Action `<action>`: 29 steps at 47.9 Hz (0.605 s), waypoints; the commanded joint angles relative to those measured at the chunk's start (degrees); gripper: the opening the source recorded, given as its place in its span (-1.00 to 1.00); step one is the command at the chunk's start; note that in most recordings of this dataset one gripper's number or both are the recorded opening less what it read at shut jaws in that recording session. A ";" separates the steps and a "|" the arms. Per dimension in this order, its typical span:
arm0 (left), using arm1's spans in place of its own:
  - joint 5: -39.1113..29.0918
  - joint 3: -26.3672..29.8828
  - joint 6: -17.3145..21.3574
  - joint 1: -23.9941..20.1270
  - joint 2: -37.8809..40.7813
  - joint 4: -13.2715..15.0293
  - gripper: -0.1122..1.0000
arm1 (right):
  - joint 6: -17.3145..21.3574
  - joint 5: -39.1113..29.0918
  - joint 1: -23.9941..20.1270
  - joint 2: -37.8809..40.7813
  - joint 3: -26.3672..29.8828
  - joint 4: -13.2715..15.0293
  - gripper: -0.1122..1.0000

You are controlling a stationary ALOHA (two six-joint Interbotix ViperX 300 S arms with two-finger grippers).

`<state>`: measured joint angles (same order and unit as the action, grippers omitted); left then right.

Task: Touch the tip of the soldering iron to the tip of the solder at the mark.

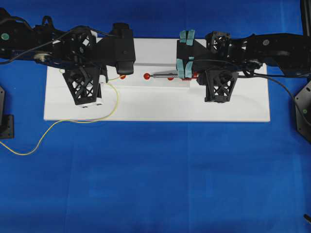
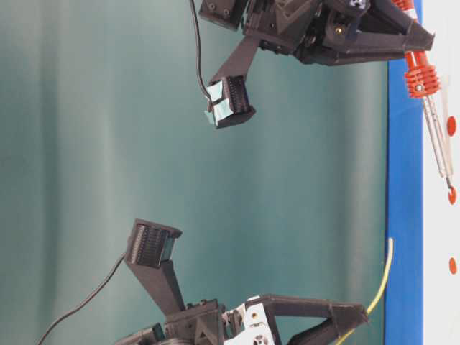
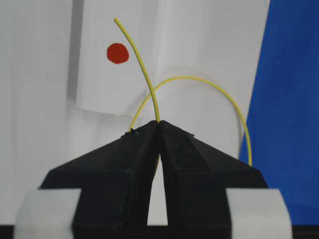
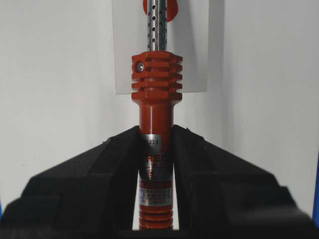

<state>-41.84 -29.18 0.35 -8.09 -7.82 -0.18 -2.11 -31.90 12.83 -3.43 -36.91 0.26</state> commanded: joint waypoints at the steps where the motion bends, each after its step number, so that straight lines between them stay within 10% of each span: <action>1: 0.53 0.79 -0.09 0.00 -1.05 -0.09 -0.77 | 0.00 0.44 0.09 -0.88 1.41 0.35 -0.68; 29: 0.53 0.79 -0.26 0.00 -1.05 -0.09 -0.77 | 1.58 -3.69 0.53 -18.90 -7.29 0.97 -0.68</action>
<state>-41.57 -29.18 0.18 -8.09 -7.82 -0.09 -0.97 -35.07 13.10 -19.78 -43.86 1.05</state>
